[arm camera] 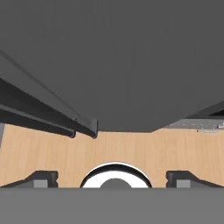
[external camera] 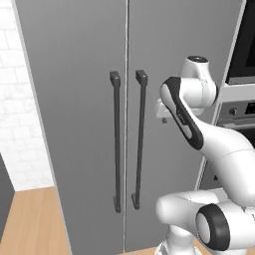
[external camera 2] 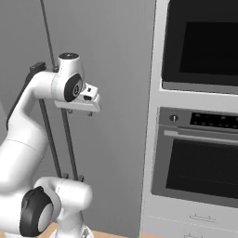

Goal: Take the strawberry from the fridge and place it on top of the pancake, located on the dining counter.

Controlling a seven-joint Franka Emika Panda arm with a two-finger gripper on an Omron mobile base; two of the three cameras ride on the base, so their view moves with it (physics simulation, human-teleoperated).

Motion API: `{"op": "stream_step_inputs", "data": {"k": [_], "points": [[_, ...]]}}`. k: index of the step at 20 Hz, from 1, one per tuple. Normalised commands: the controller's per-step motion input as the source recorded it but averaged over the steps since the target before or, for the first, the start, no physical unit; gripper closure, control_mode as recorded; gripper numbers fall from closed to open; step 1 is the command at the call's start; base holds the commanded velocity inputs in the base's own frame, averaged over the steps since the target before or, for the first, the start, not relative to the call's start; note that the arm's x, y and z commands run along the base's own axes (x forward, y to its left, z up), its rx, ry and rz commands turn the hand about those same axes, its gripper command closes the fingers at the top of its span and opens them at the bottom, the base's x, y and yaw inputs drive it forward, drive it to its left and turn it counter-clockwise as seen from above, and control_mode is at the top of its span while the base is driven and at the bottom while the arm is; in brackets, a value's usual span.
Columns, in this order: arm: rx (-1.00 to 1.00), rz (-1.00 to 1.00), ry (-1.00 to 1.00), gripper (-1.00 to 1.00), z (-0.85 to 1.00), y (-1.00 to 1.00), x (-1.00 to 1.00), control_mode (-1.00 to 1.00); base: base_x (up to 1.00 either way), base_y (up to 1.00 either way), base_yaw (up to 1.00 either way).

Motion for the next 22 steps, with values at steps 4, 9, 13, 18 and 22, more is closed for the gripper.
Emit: {"op": "stream_step_inputs", "data": {"k": [4, 9, 13, 18, 22], "points": [[0.0, 0.0, 0.0, -1.0, 0.0, 0.0, 0.0, 1.0, -0.02, 0.53, 0.0], [0.0, 0.0, 0.0, -1.0, 0.0, 0.0, 0.0, 1.0, 0.0, 0.53, 0.0], [0.0, 0.0, 0.0, -1.0, 0.0, 0.0, 0.0, 1.0, 0.0, 0.26, 0.0], [0.0, 0.0, 0.0, -1.0, 0.0, 0.0, 0.0, 1.0, 0.0, 0.18, 0.0], [0.0, 0.0, 0.0, -1.0, 0.0, 0.0, 0.0, 1.0, 0.0, 0.28, -0.01]]}}
